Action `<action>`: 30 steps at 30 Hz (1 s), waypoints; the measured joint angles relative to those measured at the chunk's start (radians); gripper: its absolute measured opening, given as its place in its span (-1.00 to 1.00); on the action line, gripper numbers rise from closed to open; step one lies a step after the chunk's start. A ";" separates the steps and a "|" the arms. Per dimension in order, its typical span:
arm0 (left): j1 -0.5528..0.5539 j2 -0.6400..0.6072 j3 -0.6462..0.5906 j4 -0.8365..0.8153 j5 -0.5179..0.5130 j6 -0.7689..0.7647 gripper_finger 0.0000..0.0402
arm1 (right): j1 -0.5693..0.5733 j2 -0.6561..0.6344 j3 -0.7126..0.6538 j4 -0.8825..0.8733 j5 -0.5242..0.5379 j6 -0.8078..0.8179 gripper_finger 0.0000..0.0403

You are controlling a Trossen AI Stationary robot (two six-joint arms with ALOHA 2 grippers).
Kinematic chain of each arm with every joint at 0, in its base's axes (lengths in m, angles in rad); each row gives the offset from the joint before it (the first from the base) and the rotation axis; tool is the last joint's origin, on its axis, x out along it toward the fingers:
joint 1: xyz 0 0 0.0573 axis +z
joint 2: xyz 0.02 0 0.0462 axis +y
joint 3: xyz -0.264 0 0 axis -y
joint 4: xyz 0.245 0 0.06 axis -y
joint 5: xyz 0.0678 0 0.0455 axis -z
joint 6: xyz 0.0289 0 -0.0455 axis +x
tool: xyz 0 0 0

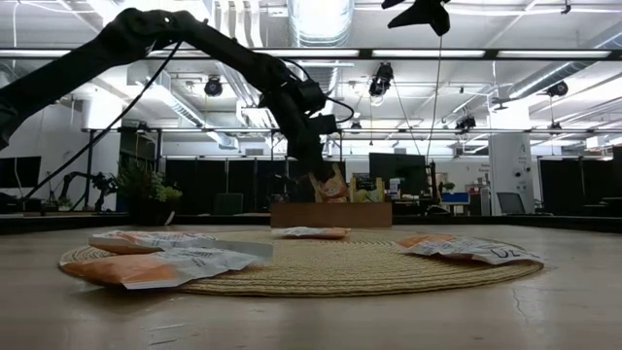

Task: Pick & Place Tea
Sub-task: Put the red tea bag into the middle section of the wooden organizer

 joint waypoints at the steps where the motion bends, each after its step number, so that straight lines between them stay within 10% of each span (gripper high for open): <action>1: -0.001 0.000 0.000 0.000 0.000 0.000 -0.98 | 0.000 0.000 0.000 0.000 0.000 0.000 0.03; 22: -0.012 -0.001 -0.065 0.027 -0.033 -0.053 -0.33 | 0.000 0.000 0.000 0.000 -0.001 0.000 0.02; 30: -0.021 -0.001 -0.057 0.040 -0.094 -0.026 -0.38 | 0.000 0.000 0.000 -0.001 -0.001 0.000 0.02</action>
